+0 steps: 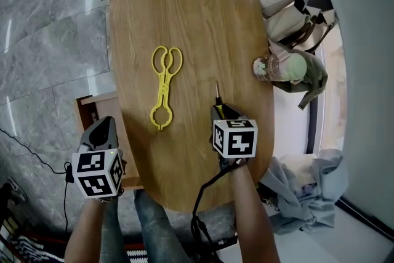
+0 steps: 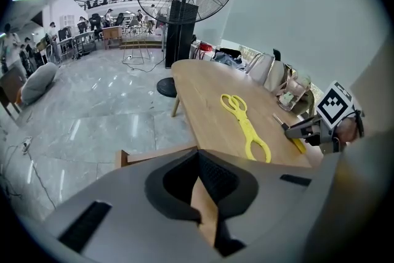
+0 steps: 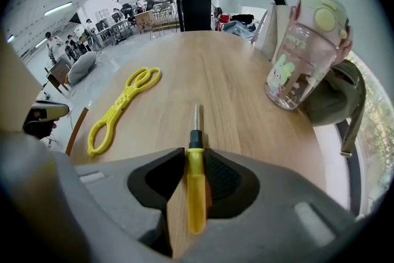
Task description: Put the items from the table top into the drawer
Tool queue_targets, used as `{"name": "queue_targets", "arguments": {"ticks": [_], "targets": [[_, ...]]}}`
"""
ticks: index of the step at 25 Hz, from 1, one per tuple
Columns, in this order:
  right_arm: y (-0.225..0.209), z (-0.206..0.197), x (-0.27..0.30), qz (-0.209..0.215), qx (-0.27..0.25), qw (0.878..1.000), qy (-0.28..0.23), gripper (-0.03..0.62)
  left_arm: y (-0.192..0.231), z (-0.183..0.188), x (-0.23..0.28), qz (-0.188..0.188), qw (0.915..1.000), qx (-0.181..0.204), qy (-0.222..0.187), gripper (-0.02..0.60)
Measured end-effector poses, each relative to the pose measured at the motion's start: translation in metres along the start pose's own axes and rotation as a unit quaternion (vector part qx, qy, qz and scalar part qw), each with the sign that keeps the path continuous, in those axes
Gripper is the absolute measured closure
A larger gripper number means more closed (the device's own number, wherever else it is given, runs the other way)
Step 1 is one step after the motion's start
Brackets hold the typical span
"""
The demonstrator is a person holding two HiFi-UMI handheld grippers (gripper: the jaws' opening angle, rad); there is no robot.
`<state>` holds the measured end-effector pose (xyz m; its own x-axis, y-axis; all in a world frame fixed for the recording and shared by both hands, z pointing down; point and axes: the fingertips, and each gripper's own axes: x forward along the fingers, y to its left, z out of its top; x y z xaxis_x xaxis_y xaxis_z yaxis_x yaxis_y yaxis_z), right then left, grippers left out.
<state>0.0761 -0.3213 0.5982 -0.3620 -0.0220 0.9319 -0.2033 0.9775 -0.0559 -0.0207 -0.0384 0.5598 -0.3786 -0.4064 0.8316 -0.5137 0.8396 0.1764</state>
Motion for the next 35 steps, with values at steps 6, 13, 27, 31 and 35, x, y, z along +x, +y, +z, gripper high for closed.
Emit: {"name": "queue_targets", "arguments": {"ticks": [6,13,27,31,35], "targets": [[0.001,0.000,0.001,-0.008,-0.005,1.000,0.006,0.507,0.004,-0.004,-0.002,-0.001,1.0000,-0.002,0.001,0.585],[0.001,-0.001,0.000,-0.017,0.003,1.000,0.009,0.509,0.014,-0.008,-0.008,0.000,1.0000,-0.003,0.001,0.585],[0.022,-0.001,-0.020,-0.035,0.009,0.999,-0.001,0.510,0.033,-0.009,-0.024,-0.008,0.9999,-0.001,-0.010,0.586],[0.034,0.000,-0.026,-0.036,0.006,0.999,-0.002,0.510,0.044,-0.013,-0.031,-0.007,0.9999,-0.006,-0.012,0.586],[0.050,0.001,-0.031,-0.035,0.000,0.999,-0.004,0.510,0.056,-0.017,-0.039,-0.007,0.9999,-0.007,-0.014,0.586]]}}
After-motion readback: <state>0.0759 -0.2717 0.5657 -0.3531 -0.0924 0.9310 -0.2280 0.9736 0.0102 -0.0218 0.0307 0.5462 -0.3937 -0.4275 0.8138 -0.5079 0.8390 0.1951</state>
